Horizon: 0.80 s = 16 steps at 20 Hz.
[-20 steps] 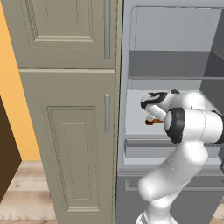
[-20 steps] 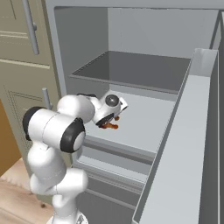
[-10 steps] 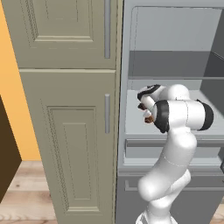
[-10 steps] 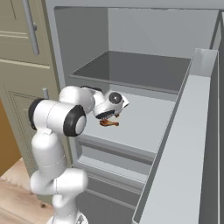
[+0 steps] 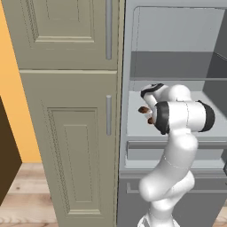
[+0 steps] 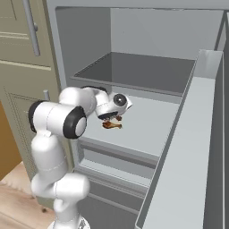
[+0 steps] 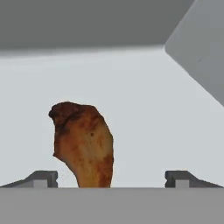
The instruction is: Place the chicken drumstick on the counter behind the older chicken drumstick on the same shelf of the fridge to maintain FIFO order. Close the fridge door when finished.
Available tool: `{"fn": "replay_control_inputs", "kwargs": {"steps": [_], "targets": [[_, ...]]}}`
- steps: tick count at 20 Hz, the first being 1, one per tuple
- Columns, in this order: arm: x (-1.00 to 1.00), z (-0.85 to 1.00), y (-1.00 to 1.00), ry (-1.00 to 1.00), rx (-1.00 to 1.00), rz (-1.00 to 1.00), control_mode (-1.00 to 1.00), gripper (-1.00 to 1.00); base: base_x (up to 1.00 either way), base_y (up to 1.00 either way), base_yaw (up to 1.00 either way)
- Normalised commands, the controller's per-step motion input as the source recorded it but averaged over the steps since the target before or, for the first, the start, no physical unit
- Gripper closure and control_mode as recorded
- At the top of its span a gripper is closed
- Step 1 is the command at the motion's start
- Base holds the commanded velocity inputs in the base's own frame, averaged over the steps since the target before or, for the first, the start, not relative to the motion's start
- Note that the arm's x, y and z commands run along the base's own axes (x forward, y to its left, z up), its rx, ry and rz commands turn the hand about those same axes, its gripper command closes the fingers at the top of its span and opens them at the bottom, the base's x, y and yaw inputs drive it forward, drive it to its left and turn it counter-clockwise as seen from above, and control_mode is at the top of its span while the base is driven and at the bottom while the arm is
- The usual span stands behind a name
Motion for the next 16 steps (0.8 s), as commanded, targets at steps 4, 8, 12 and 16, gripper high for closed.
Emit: {"fn": "replay_control_inputs", "kwargs": {"steps": [4, 8, 12, 16], "targets": [[-0.34, 0.04, 0.45, -0.03, -0.02, 0.0, -1.0, -1.0, 0.0, 0.0, 0.0], [-0.37, 0.22, 0.47, 0.0, 0.0, 0.0, -1.0, -1.0, 0.0, 0.0, 0.0], [-0.3, 0.6, 0.26, 0.0, 0.0, 0.0, -1.0, -1.0, 0.0, 0.0, 0.0], [-0.01, 0.6, 0.0, 0.0, 0.0, -0.01, -1.0, -1.0, 0.0, 0.0, 0.0]]}}
